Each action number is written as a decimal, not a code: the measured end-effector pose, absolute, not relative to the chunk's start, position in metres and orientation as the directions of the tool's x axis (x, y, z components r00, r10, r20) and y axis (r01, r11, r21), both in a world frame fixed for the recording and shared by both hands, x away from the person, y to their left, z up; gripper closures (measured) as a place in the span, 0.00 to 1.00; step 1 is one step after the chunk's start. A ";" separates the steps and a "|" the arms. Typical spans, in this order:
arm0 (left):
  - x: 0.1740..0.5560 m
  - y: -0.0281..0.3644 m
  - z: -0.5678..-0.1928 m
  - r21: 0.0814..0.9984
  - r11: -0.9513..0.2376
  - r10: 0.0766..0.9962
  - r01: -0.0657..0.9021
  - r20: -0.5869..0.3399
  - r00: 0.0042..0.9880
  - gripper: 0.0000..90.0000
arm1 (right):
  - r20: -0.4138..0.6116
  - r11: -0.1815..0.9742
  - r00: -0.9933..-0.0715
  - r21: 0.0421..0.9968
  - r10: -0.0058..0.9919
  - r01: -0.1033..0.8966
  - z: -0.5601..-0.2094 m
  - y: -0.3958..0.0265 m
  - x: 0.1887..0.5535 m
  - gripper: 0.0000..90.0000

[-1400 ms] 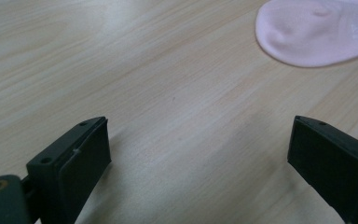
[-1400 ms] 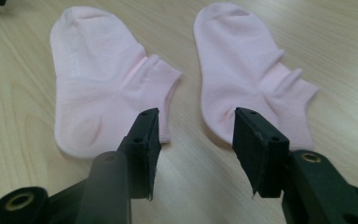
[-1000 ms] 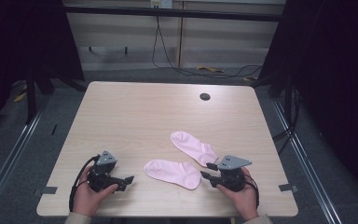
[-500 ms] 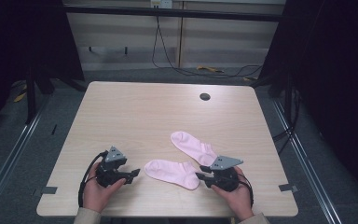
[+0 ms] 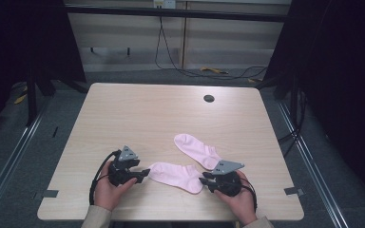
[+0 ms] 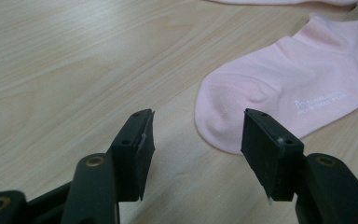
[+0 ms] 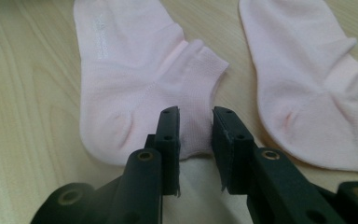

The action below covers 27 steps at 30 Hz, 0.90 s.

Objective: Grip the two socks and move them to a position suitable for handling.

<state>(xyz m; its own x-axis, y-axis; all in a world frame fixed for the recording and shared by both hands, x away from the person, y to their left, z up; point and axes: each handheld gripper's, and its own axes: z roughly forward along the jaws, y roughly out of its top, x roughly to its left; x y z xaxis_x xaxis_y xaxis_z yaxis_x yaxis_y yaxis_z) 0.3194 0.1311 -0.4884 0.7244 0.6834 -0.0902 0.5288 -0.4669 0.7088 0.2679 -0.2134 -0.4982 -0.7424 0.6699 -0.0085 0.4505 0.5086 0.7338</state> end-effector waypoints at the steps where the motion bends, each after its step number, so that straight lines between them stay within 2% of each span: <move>1: 0.320 0.130 -0.490 0.710 -0.460 0.686 0.533 -0.098 0.721 0.49 | -0.005 0.507 -0.741 0.732 0.672 0.455 -0.498 -0.213 0.266 0.81; 27: 0.332 0.116 -0.494 0.681 -0.471 0.704 0.561 -0.093 0.704 0.57 | -0.001 0.483 -0.727 0.748 0.686 0.455 -0.498 -0.214 0.265 0.82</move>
